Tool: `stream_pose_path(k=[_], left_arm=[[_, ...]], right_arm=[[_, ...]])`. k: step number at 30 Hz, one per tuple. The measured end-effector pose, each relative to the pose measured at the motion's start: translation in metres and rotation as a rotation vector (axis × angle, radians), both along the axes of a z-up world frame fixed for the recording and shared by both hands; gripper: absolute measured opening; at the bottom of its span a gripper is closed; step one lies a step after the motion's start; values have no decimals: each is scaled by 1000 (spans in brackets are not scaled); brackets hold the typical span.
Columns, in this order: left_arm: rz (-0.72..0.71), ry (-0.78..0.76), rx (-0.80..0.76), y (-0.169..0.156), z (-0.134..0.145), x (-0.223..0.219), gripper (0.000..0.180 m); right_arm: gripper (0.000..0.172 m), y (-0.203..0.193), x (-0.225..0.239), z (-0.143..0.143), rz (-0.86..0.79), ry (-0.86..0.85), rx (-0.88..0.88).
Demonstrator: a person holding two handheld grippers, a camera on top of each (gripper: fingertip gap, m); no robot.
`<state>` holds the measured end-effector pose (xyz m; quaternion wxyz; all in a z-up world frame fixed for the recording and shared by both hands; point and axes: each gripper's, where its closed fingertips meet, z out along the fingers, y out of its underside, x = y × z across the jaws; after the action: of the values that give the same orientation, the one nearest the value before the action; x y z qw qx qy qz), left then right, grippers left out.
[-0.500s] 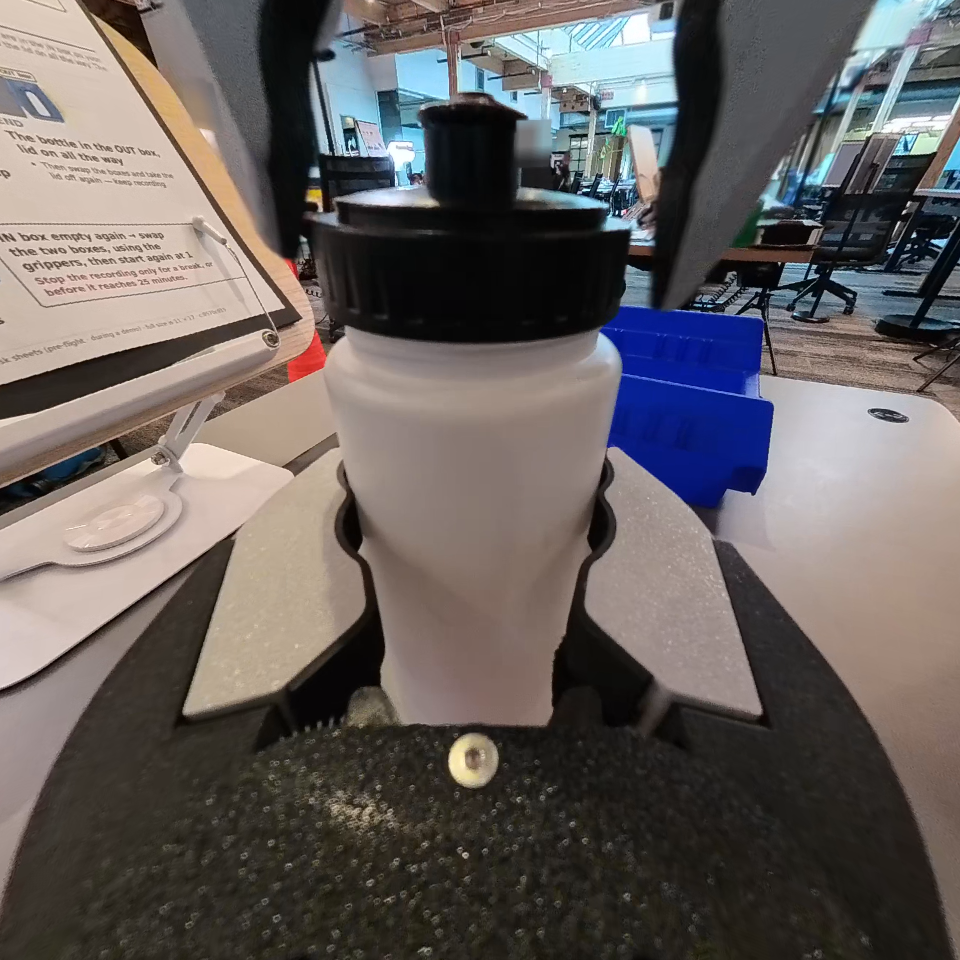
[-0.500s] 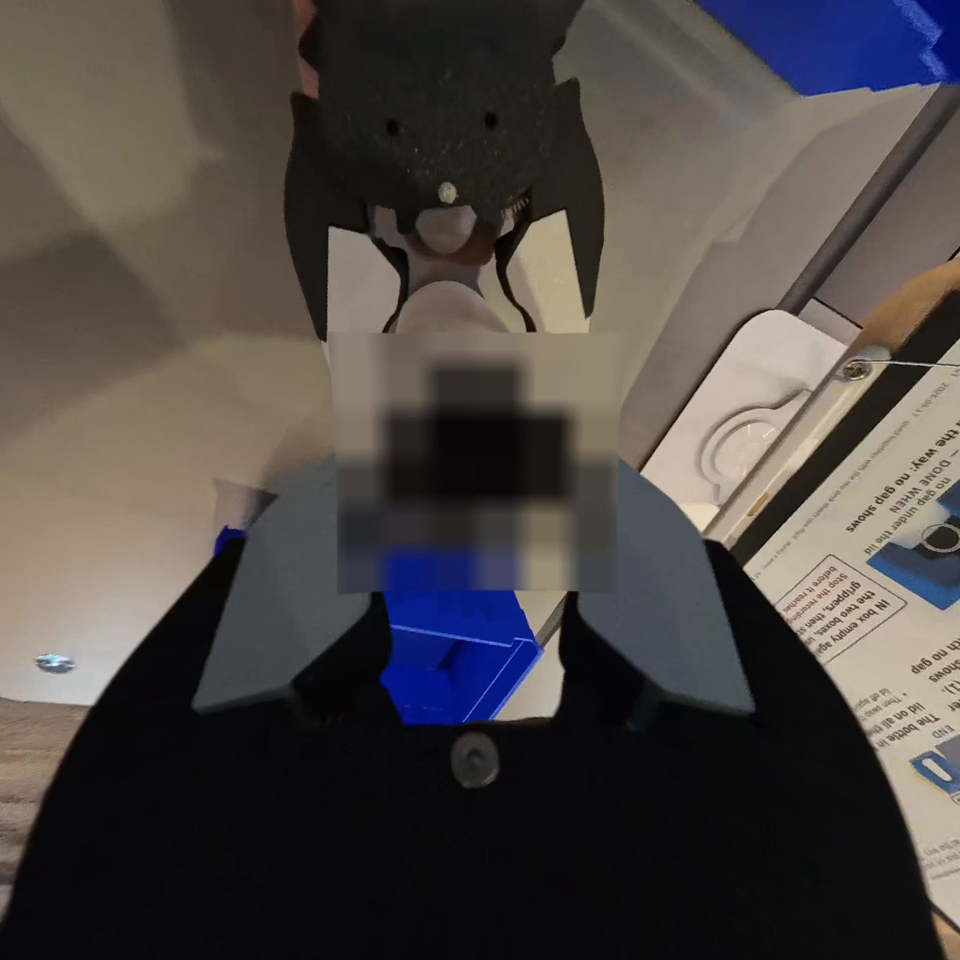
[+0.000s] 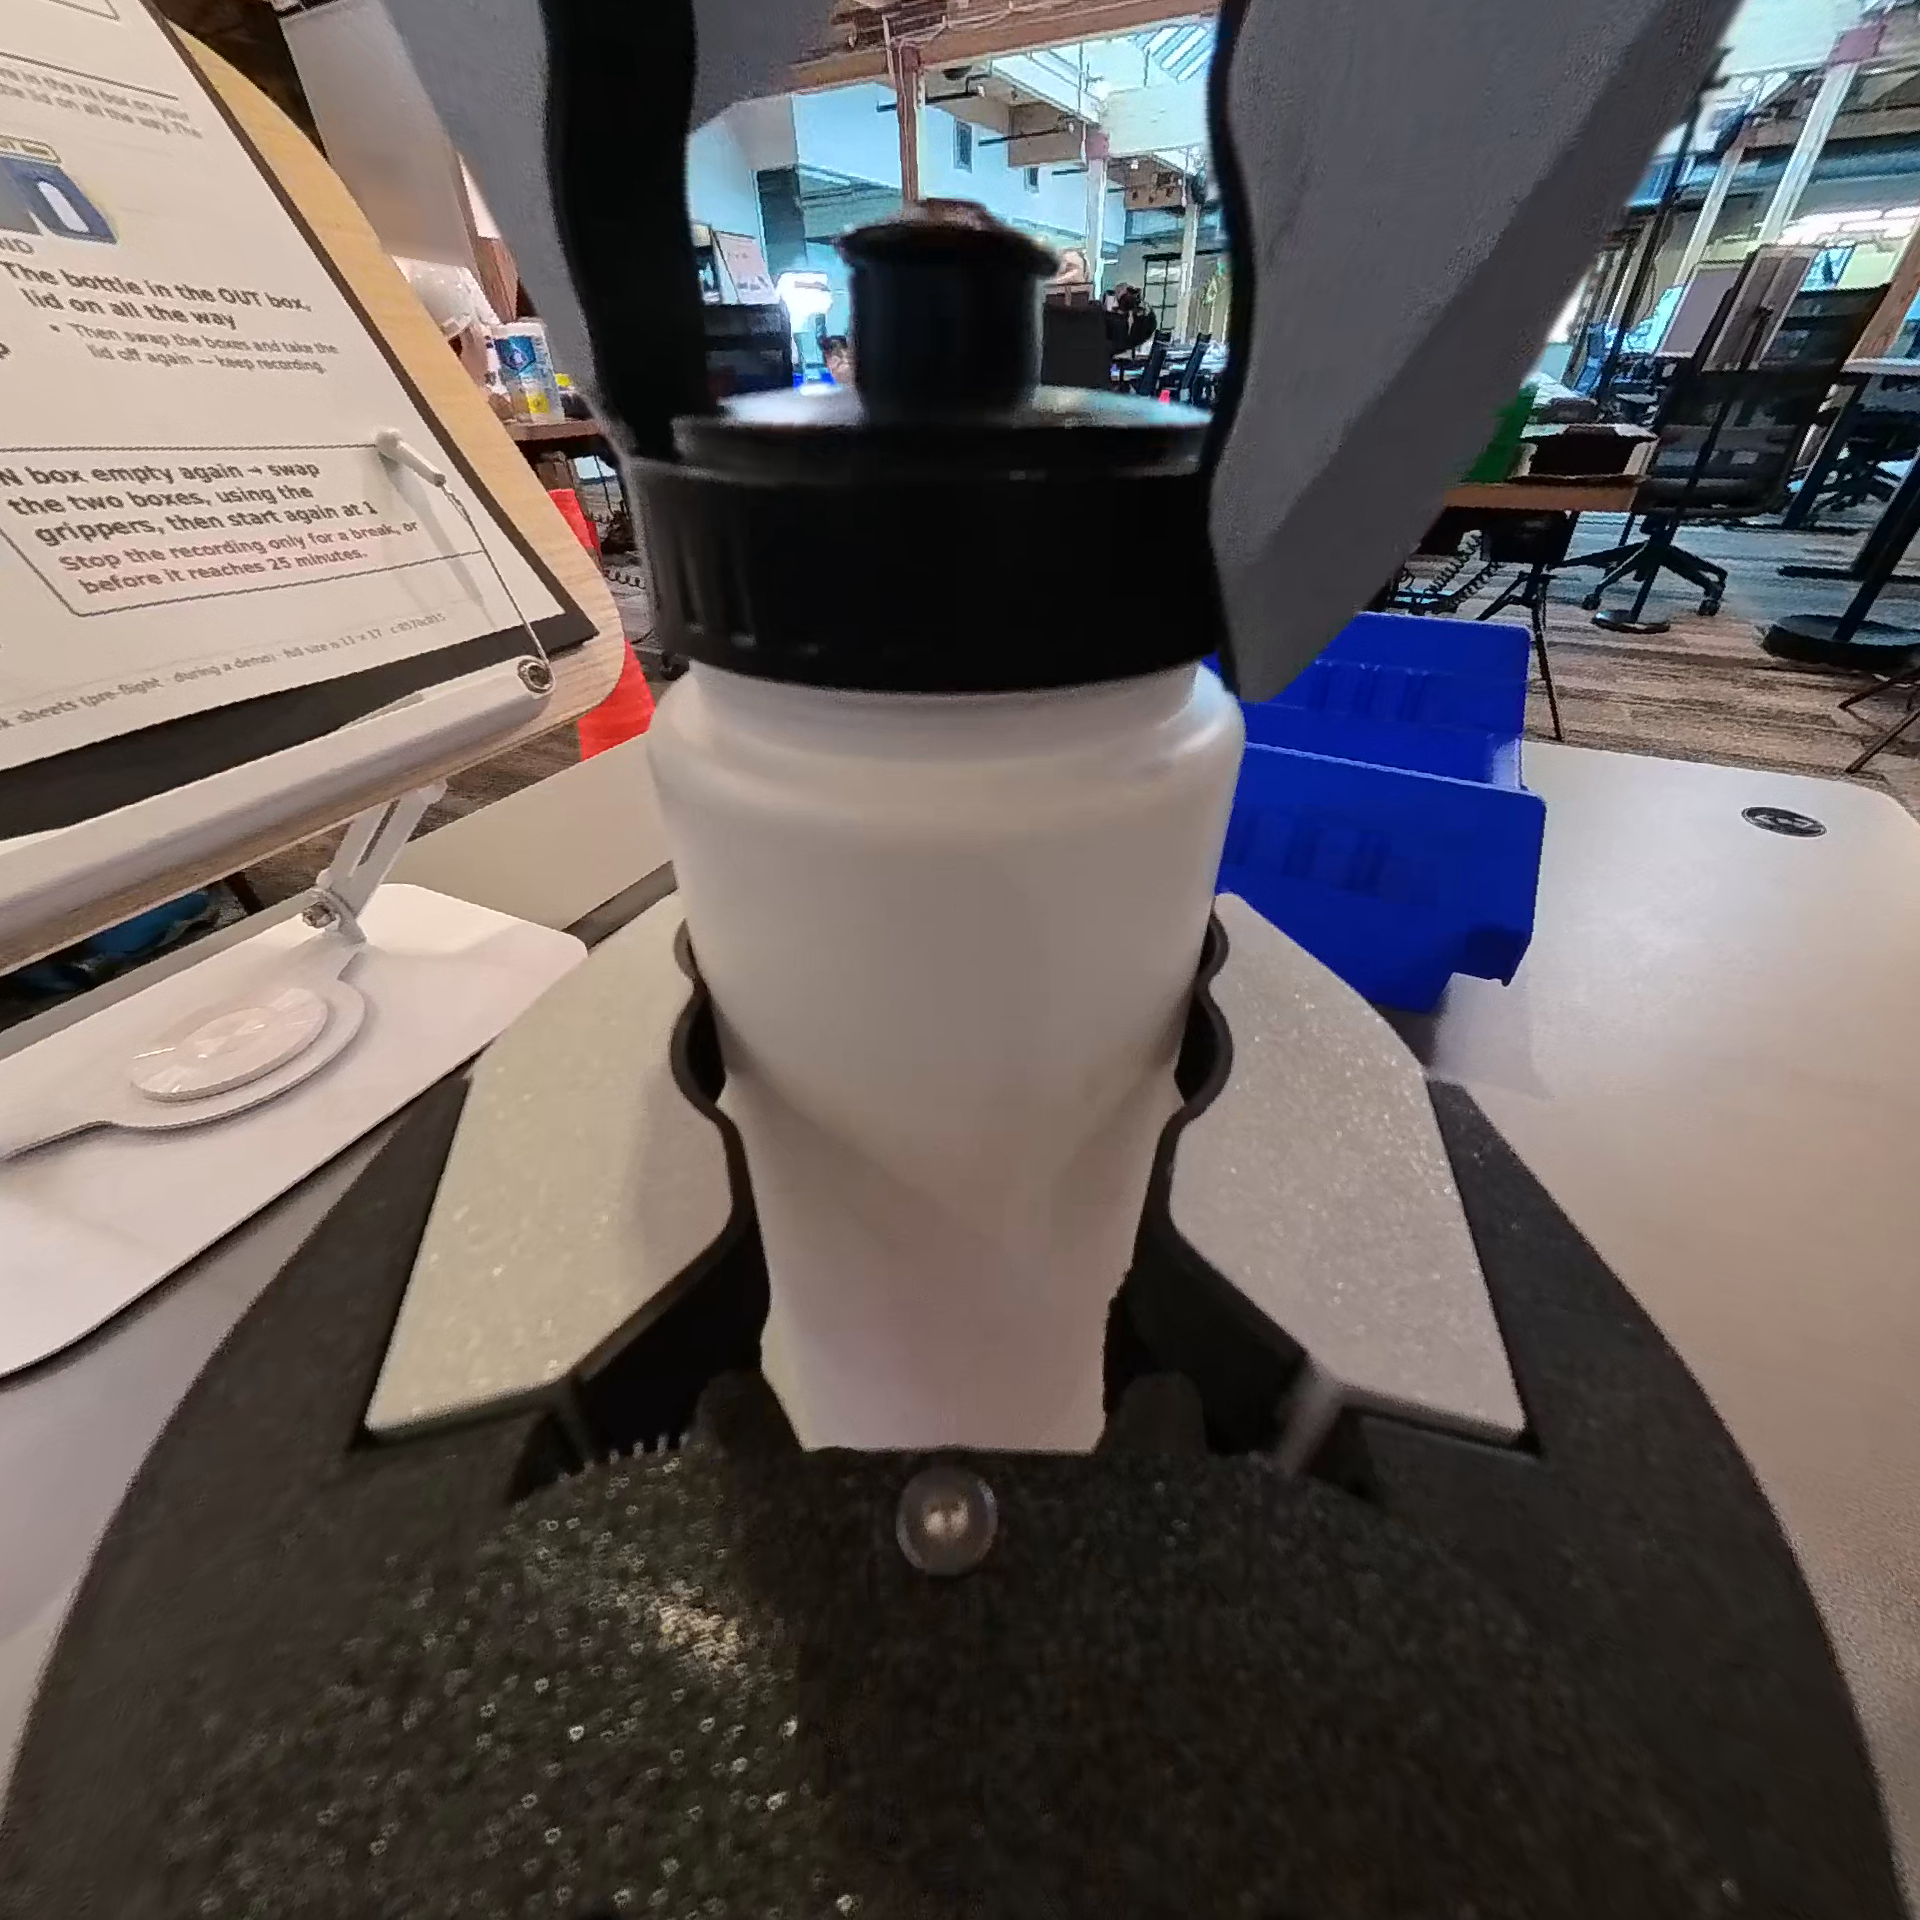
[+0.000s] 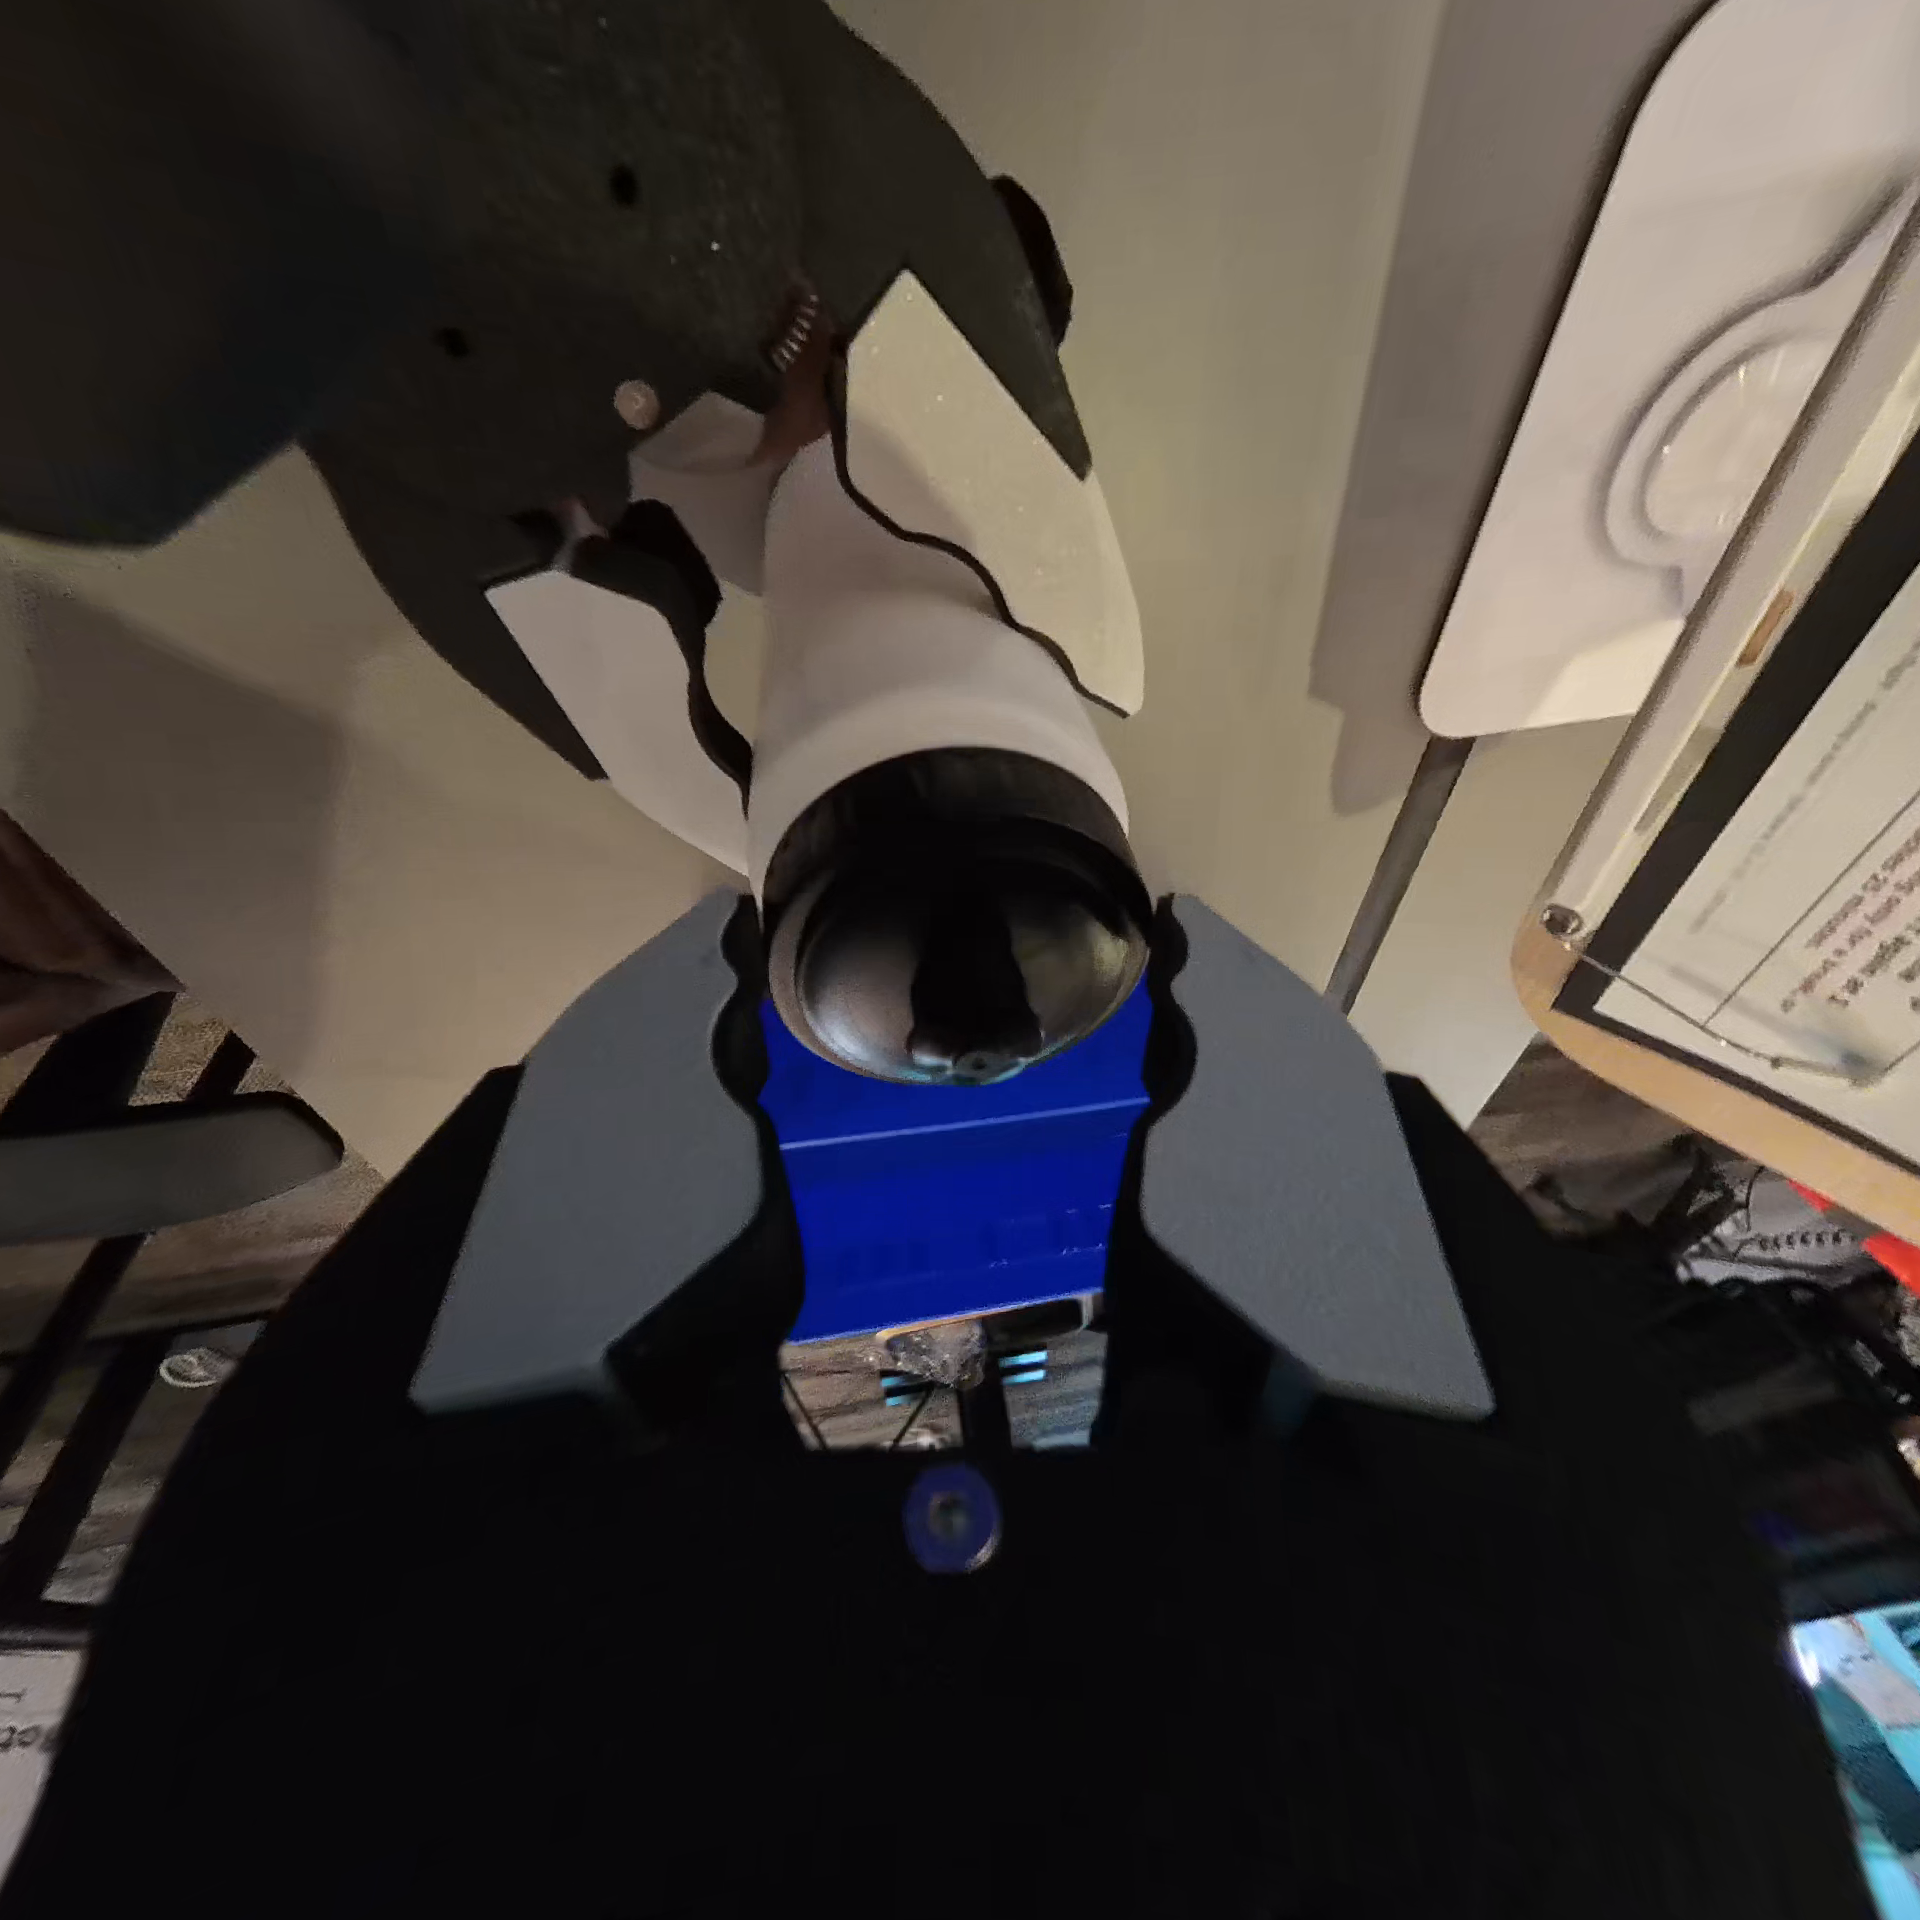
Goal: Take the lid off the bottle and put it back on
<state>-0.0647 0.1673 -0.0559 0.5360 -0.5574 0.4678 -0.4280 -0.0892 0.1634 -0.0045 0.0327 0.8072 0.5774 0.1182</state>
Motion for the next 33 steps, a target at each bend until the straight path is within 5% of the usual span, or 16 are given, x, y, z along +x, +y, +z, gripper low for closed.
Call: stream_pose_path(k=[4,6,12,17,23,33], left_arm=[[-3,-5,-7,1,0,-1,87],[-4,-4,-5,1,0,-1,87],[-14,-7,-11,1,0,-1,86],[-14,-8,-12,1,0,-1,86],[-10,-7,-11,1,0,-1,86],[-3,-2,-3,-1,0,0,86]], right_arm=[[74,2,-1,0,39,15,-1],[91,2,1,1,138,23,4],[70,4,-9,12,442,278,45],[62,1,-14,12,380,425,-32],[62,2,-13,11,320,354,-21],[62,4,-11,8,-225,179,113]])
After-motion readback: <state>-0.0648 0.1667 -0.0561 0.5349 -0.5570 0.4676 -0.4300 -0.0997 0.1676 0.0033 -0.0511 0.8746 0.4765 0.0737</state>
